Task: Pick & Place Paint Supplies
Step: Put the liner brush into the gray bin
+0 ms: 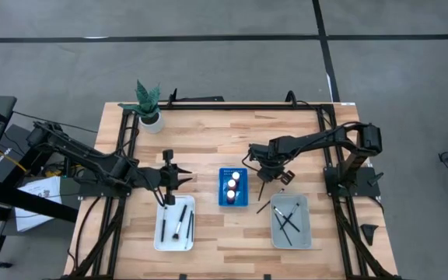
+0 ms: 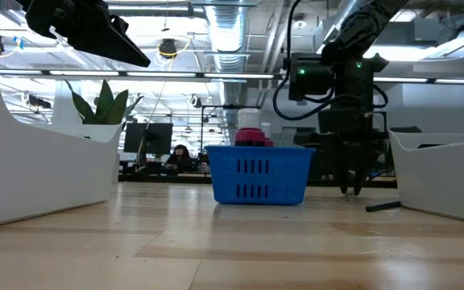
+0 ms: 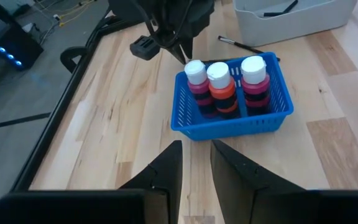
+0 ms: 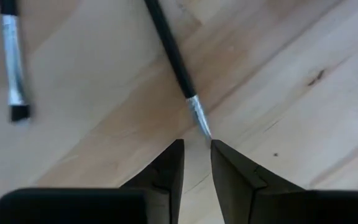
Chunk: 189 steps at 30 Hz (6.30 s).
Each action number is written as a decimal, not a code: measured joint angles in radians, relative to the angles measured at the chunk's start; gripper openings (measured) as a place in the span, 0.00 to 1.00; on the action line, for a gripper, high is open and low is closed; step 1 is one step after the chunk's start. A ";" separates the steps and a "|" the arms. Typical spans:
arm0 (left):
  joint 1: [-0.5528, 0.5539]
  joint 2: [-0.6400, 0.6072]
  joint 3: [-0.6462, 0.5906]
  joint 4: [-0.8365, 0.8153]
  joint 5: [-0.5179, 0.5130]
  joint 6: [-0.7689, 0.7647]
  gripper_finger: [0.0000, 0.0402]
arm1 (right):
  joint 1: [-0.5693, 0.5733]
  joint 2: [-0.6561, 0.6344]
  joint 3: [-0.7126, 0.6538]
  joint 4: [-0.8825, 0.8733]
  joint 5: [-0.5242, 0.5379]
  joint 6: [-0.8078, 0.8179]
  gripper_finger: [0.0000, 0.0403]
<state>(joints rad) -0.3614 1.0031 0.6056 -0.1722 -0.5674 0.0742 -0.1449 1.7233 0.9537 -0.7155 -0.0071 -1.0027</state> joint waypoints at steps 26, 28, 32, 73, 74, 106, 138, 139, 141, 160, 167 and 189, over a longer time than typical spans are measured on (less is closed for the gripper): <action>0.000 0.000 0.000 0.001 0.040 -0.004 0.19 | -0.005 -0.005 -0.060 0.102 0.000 0.041 0.18; 0.000 0.000 0.000 0.001 0.043 -0.004 0.19 | -0.008 -0.005 -0.061 0.102 -0.003 0.048 0.17; 0.000 0.000 0.000 0.007 0.043 -0.004 0.19 | -0.008 -0.004 -0.061 0.096 -0.006 0.053 0.10; 0.000 0.000 0.000 0.042 0.042 -0.002 0.19 | 0.072 -0.380 -0.065 -0.182 0.144 0.343 0.00; 0.000 0.000 0.000 0.042 0.042 -0.002 0.19 | 0.078 -0.398 -0.065 -0.183 0.145 0.375 0.00; 0.000 0.000 0.000 0.064 0.042 0.026 0.19 | 0.177 -0.443 -0.075 -0.386 0.405 1.309 0.01; 0.003 0.000 0.000 0.114 0.091 0.051 0.19 | -0.569 -0.214 -0.222 -0.111 0.519 1.355 0.26; 0.003 0.000 0.000 0.114 0.097 0.050 0.19 | -0.578 -0.204 -0.222 -0.118 0.521 1.347 0.26; 0.003 0.000 0.000 0.113 0.108 0.050 0.19 | -0.593 -0.183 -0.222 -0.134 0.530 1.345 0.26; 0.001 0.000 0.000 0.109 0.132 0.042 0.19 | -0.505 -0.046 -0.222 -0.193 0.501 1.369 0.26; 0.001 0.000 0.000 0.109 0.157 0.041 0.19 | -0.421 -0.106 -0.224 -0.214 0.367 1.432 0.26; 0.001 0.000 0.000 0.109 0.156 0.040 0.19 | -0.354 -0.144 -0.220 -0.051 0.351 1.440 0.26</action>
<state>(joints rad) -0.3605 1.0035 0.6056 -0.0628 -0.4118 0.1146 -0.4984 1.5795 0.7341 -0.7662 0.3443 0.4374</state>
